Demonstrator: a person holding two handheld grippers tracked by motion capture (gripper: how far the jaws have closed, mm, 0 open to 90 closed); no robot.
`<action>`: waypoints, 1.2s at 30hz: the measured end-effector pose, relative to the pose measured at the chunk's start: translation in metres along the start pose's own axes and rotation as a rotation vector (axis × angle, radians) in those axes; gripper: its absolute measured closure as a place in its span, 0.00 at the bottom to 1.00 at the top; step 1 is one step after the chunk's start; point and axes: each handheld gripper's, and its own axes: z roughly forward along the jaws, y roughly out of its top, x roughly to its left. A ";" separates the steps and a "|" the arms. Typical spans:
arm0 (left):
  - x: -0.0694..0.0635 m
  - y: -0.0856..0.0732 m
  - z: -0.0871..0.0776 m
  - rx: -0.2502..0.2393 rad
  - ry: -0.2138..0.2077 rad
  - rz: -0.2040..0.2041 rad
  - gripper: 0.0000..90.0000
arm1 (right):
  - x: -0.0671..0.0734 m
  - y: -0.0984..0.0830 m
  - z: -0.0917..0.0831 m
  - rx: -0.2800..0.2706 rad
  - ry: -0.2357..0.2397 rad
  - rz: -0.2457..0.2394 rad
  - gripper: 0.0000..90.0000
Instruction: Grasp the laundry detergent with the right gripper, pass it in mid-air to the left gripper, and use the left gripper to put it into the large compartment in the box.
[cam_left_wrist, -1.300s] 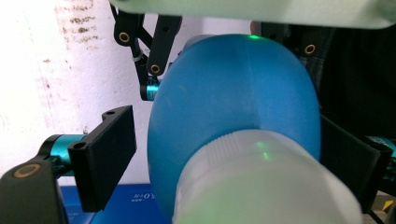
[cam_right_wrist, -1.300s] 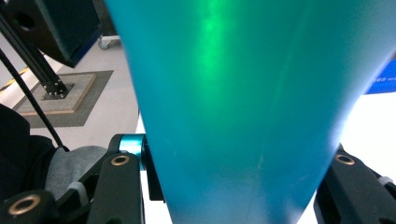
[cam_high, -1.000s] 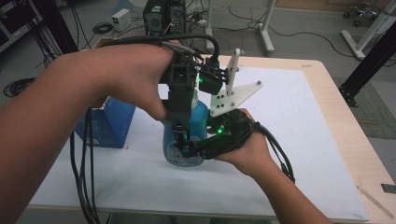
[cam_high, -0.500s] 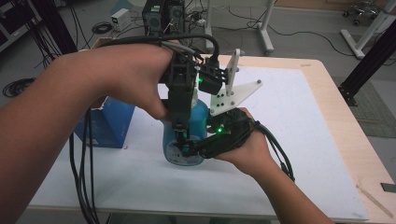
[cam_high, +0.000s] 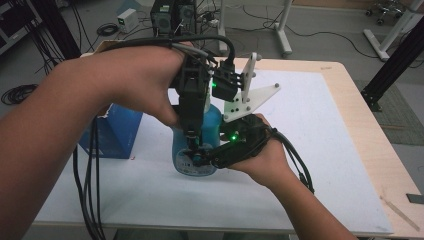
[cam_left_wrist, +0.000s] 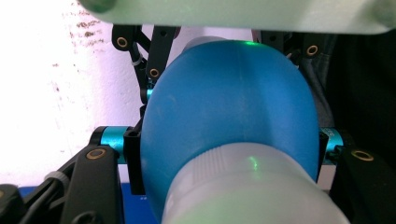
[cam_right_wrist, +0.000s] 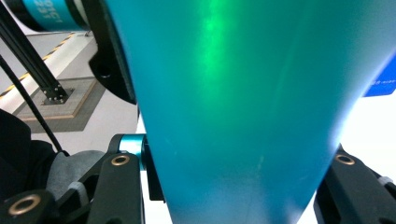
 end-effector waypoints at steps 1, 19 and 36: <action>-0.001 0.000 0.000 0.007 0.001 -0.001 0.43 | 0.000 0.000 0.000 -0.001 0.000 -0.002 0.52; -0.011 -0.003 -0.013 0.006 0.012 -0.007 0.43 | 0.003 -0.004 -0.018 0.026 0.002 0.027 0.25; -0.010 -0.024 -0.033 0.008 0.028 -0.081 0.43 | 0.001 0.000 -0.064 0.197 -0.125 -0.027 0.02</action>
